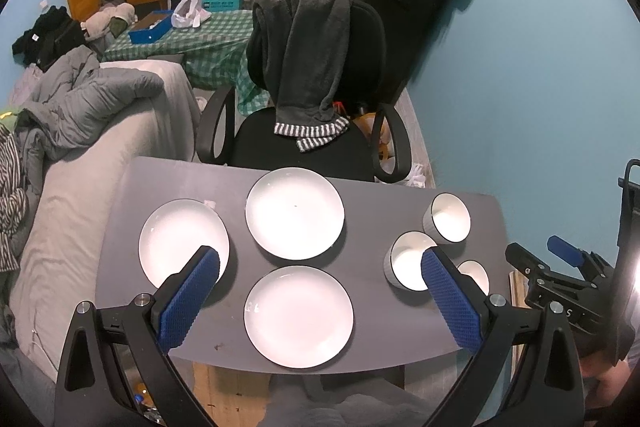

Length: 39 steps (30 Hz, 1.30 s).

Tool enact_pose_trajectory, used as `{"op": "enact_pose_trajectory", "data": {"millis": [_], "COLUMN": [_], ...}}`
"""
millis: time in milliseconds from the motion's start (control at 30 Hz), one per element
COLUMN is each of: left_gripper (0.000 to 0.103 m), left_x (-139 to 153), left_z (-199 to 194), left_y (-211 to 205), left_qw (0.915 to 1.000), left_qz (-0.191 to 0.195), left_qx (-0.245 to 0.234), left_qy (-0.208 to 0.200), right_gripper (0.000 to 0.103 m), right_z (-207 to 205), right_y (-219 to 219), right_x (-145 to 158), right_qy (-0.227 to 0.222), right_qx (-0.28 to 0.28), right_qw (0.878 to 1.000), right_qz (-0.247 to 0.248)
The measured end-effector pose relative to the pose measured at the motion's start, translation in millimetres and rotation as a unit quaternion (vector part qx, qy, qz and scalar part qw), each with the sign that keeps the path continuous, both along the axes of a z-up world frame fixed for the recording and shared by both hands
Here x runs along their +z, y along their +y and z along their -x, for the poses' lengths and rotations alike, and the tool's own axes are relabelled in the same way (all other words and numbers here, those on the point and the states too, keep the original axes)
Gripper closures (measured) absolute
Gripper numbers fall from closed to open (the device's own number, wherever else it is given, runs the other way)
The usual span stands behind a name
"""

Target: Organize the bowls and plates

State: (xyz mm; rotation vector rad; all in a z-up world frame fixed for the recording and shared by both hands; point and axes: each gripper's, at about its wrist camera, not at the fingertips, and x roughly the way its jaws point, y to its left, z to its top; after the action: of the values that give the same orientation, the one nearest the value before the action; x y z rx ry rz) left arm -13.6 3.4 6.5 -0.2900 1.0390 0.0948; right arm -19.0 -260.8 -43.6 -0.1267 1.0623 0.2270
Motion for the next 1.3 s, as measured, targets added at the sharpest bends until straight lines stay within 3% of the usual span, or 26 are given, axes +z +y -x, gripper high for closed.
{"op": "enact_pose_trajectory", "data": {"millis": [1300], "left_gripper": [0.001], "left_x": [-4.0], "left_z": [1.2], "left_y": [-8.8], "left_qw": [1.0], "left_qz": [0.001], "left_qx": [-0.007], "left_qy": [-0.005], "right_gripper": [0.013], "right_z": [8.3], "right_y": [-5.6], "right_x": [1.5], "right_qy": [0.002], "right_qx": [0.001], "right_qw": [1.0], "right_qz": [0.002]}}
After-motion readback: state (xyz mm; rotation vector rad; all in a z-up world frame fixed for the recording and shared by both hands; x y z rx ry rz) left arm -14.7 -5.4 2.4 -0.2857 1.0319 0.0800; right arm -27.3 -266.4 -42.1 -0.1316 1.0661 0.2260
